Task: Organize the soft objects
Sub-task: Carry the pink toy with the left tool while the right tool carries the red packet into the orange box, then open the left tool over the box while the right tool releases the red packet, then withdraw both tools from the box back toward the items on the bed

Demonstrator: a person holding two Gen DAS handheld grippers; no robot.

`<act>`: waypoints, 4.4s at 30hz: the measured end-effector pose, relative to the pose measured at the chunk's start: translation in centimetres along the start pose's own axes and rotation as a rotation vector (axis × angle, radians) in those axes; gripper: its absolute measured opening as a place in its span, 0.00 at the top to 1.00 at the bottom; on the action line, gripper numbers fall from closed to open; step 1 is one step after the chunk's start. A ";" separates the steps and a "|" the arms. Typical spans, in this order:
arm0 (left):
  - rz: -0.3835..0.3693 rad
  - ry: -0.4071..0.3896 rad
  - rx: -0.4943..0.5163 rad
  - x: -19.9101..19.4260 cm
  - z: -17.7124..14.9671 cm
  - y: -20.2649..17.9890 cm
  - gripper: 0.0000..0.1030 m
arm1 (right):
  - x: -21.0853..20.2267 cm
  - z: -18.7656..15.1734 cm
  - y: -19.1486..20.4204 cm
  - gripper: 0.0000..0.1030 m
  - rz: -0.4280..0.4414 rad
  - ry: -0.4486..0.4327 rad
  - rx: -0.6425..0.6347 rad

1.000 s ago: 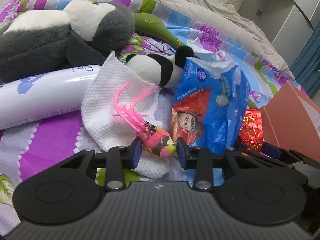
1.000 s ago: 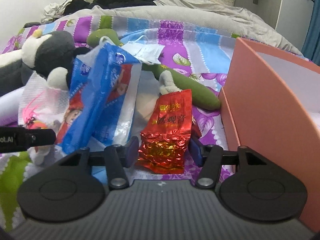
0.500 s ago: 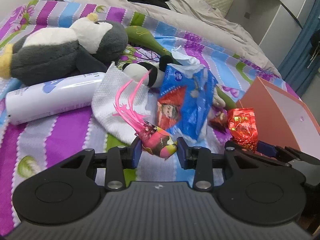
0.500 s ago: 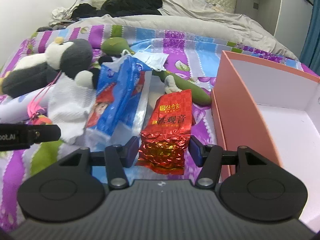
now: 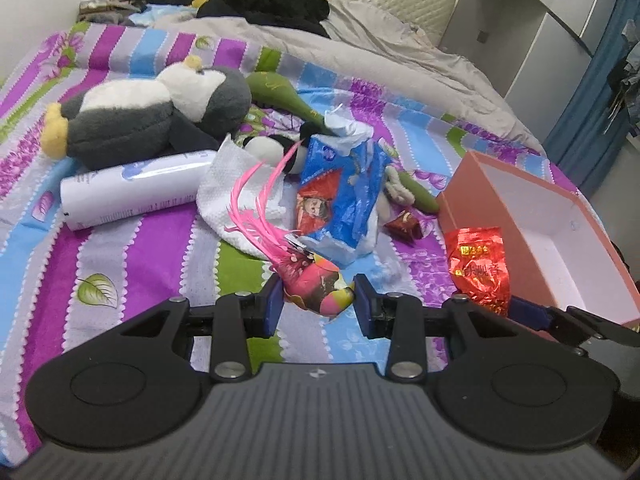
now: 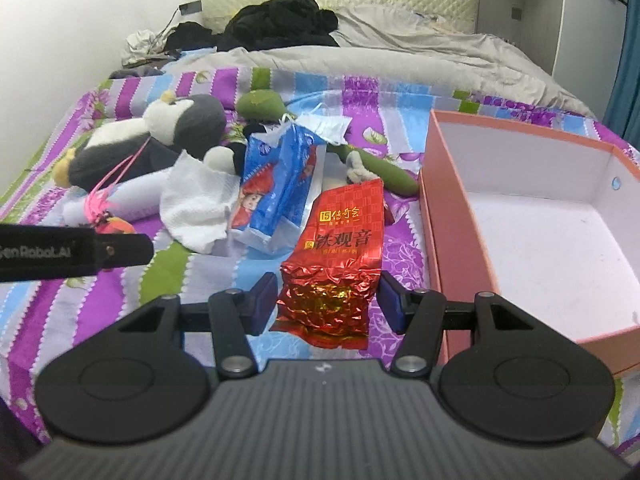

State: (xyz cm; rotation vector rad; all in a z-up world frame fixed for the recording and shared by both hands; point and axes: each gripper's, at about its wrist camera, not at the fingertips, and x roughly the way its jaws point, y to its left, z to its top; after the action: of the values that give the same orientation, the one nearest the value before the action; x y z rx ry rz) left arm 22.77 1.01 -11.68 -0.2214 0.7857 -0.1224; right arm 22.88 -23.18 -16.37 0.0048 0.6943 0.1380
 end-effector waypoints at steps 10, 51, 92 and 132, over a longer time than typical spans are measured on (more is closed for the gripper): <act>0.000 -0.017 -0.001 -5.0 0.6 -3.2 0.59 | -5.5 1.6 -1.3 0.44 0.050 -0.047 0.023; -0.218 0.168 0.257 4.4 3.8 -25.5 0.58 | -7.4 2.2 -21.7 0.44 -0.174 0.022 0.269; -0.234 0.149 0.333 2.5 3.1 -26.5 0.36 | -8.7 1.5 -22.7 0.35 -0.155 0.017 0.331; -0.170 -0.031 0.185 -17.5 -4.9 -12.0 0.34 | -20.7 -4.5 -7.4 0.35 0.020 -0.115 0.163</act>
State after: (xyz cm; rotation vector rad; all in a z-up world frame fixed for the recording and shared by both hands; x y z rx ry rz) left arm 6.67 -8.00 -0.16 -0.1138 0.7193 -0.3504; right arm 5.20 -33.40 -6.96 0.1745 0.5888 0.0993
